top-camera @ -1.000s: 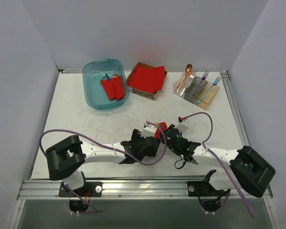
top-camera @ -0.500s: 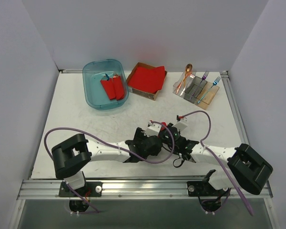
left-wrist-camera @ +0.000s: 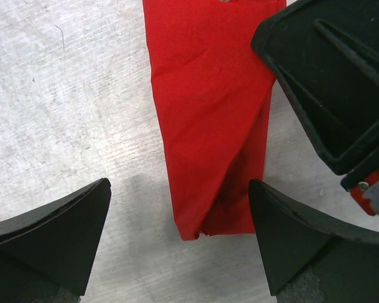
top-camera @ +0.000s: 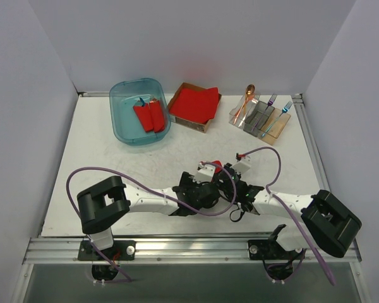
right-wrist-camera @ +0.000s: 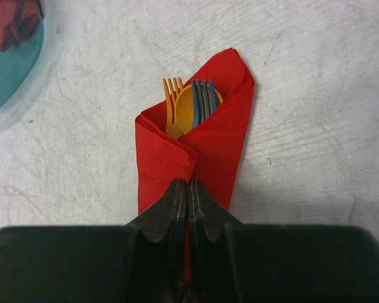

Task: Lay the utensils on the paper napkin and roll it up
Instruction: Adjust the napkin at the center of the board.

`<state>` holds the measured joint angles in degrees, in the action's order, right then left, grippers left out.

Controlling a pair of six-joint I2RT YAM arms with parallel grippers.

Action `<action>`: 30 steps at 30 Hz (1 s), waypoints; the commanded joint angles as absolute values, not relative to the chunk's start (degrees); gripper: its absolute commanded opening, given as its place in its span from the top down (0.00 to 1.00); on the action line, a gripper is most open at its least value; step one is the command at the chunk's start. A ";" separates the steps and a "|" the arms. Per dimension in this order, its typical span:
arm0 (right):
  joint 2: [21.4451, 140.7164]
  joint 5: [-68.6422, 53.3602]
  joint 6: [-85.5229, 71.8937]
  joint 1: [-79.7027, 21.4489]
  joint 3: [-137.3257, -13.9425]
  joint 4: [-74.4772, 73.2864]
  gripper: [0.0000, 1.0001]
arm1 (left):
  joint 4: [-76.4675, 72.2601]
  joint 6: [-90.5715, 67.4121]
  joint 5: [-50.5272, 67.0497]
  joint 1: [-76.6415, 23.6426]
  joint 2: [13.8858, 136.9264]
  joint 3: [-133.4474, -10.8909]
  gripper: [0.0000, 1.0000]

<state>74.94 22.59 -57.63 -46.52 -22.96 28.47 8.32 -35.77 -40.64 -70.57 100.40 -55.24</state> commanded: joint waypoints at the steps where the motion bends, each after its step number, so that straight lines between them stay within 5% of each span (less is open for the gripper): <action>1: 73.04 23.20 -59.33 -47.64 -22.94 29.88 1.00 | 11.34 -40.16 -41.66 -69.17 102.13 -55.20 0.01; 17: 70.05 24.61 -59.85 -47.99 -21.62 28.03 1.00 | 8.96 -45.35 -36.91 -65.65 101.34 -50.18 0.06; 30: 75.32 23.12 -58.10 -47.99 -24.78 30.06 1.00 | -1.58 -34.90 -36.48 -66.01 93.26 -46.85 0.03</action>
